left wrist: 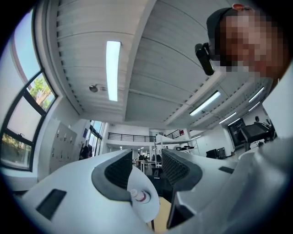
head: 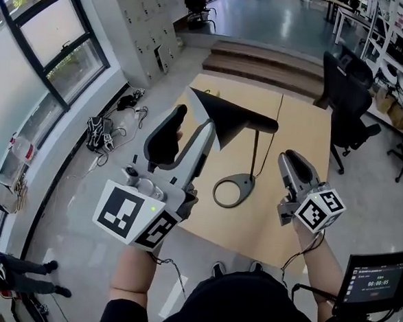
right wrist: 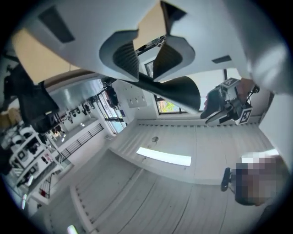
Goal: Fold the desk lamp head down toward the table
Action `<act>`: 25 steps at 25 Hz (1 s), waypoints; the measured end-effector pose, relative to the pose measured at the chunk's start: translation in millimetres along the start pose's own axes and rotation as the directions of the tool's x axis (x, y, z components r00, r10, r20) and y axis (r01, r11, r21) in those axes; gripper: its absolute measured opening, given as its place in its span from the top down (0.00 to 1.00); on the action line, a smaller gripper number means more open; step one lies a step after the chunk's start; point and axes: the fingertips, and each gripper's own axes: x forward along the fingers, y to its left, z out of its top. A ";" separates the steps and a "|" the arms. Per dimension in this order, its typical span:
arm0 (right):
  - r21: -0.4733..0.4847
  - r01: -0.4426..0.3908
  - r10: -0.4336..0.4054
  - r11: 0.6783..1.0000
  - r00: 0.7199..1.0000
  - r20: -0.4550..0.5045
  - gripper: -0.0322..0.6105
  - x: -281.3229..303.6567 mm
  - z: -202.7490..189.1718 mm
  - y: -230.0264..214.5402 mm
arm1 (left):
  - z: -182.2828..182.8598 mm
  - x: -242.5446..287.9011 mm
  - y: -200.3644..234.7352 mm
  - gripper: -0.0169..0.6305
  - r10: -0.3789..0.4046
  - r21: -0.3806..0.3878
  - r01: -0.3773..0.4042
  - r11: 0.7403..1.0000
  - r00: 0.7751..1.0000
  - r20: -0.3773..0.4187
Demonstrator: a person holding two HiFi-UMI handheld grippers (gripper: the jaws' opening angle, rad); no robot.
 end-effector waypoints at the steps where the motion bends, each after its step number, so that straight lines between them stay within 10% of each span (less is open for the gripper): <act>1: 0.038 0.003 -0.003 0.999 1.000 0.003 0.80 8.0 -1.8 -7.0 | -0.1 3.1 3.4 0.68 0.012 -0.001 -0.012 1.000 1.000 -0.021; 12: 0.137 -0.071 0.072 0.988 0.997 0.001 0.76 61.0 -31.6 -24.3 | -9.4 -16.5 36.2 0.68 0.166 0.021 -0.165 0.986 0.966 -0.198; 25: 0.235 -0.227 0.241 0.945 0.970 -0.032 0.75 77.3 -37.7 -7.4 | -13.7 -32.1 33.9 0.68 0.179 -0.073 -0.199 0.977 0.959 -0.220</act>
